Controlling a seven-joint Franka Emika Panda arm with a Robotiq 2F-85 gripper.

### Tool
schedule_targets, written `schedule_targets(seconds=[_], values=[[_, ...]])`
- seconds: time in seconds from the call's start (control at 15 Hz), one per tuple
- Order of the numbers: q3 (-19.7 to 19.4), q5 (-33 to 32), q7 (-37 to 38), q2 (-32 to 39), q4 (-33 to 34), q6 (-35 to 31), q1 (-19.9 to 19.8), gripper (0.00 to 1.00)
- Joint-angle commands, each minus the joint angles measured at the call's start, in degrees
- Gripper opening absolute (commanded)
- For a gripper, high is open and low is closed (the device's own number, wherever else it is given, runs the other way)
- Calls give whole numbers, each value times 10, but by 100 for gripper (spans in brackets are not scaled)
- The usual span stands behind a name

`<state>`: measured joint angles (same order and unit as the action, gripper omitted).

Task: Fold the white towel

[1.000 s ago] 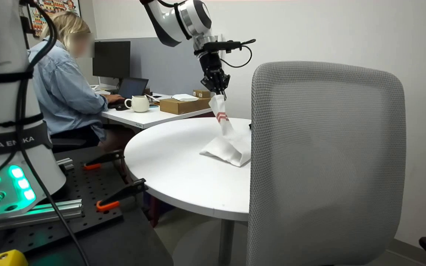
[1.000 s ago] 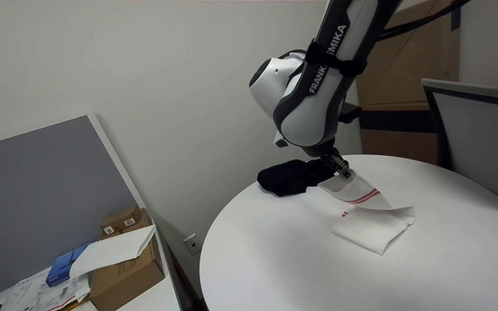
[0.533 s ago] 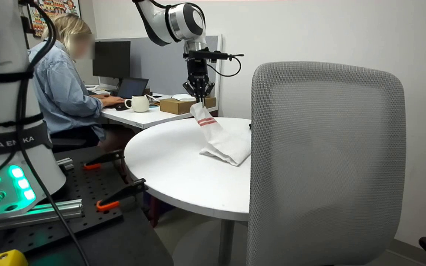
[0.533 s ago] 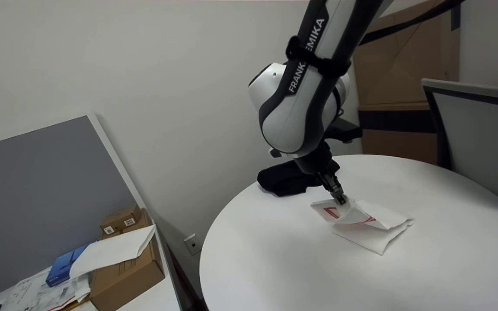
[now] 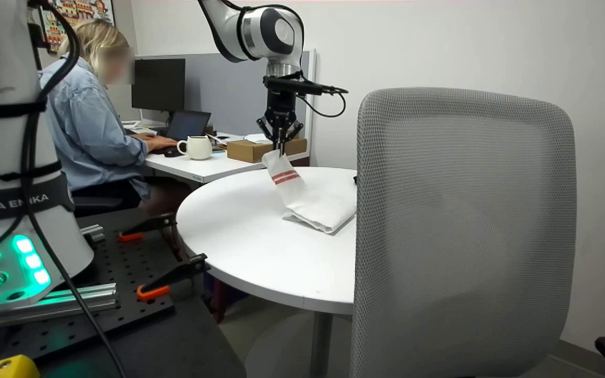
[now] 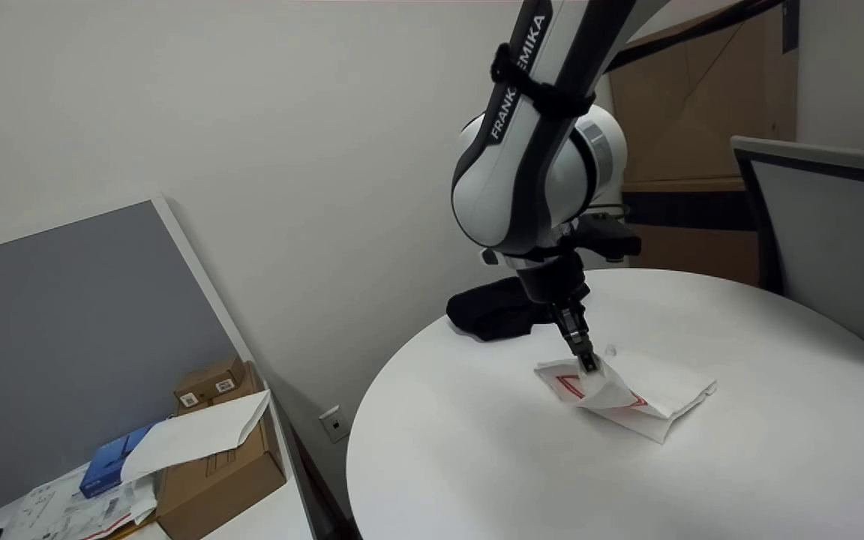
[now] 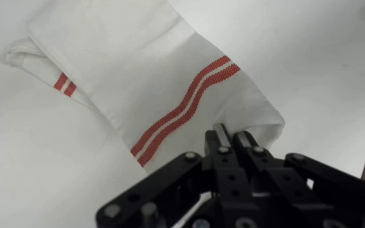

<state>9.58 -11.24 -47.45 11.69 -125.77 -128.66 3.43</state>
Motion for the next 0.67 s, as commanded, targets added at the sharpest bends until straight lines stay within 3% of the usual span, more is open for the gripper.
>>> schedule_targets(seconds=[0.0, 0.6], values=[[-23, 25, -17, 19, 20, -9, -23, 7], [-80, -33, 5, 47, 42, -39, -56, 7]])
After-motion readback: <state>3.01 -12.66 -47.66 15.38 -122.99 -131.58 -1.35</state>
